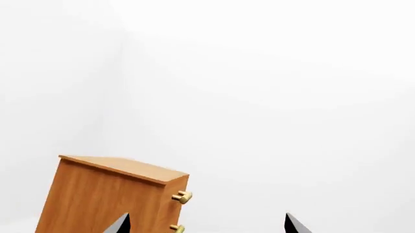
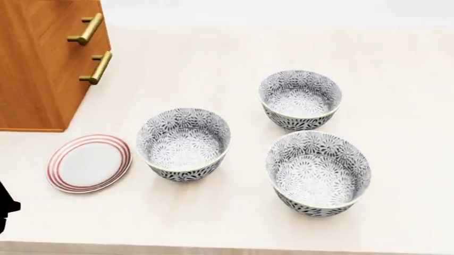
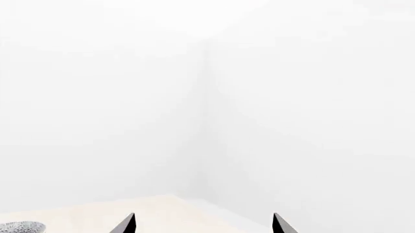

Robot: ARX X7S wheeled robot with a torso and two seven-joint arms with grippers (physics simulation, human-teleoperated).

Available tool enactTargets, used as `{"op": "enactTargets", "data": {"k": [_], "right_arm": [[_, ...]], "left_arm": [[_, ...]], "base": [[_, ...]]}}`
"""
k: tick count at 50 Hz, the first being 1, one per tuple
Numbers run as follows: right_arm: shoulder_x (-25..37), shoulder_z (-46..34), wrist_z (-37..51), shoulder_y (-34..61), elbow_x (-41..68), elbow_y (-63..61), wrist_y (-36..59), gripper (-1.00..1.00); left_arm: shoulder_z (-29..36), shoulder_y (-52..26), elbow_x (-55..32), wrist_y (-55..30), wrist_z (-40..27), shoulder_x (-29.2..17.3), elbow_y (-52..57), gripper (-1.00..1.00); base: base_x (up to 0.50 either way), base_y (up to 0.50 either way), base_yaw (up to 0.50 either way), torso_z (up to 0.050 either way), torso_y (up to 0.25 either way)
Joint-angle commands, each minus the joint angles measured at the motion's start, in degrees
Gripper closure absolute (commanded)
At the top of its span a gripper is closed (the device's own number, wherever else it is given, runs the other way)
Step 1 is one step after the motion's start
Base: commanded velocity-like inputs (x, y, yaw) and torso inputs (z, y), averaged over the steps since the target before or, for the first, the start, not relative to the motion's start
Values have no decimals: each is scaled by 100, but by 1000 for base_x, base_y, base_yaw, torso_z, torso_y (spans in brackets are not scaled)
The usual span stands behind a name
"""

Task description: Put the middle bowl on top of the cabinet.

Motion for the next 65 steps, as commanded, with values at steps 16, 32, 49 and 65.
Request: {"op": "enactTargets", "data": {"k": [16, 32, 49, 65], "right_arm": [[-161, 145, 76, -242, -162, -380, -41, -100], [-161, 164, 266, -241, -72, -475, 84, -100], [-161, 211, 345, -242, -183, -496, 145, -100], [-161, 309, 269, -242, -53, -496, 131, -100]], "left_arm": [[604, -411, -873, 562, -882, -876, -243, -100], [885, -566, -634, 526, -661, -663, -591, -100], [1281, -649, -1154, 415, -203, -390, -1016, -100], [1338, -656, -1373, 360, -150, -356, -1063, -100]], "base": [[0, 500, 0, 0, 0], [144, 94, 0, 0, 0], [206, 0, 0, 0, 0], [415, 0, 0, 0, 0]]}}
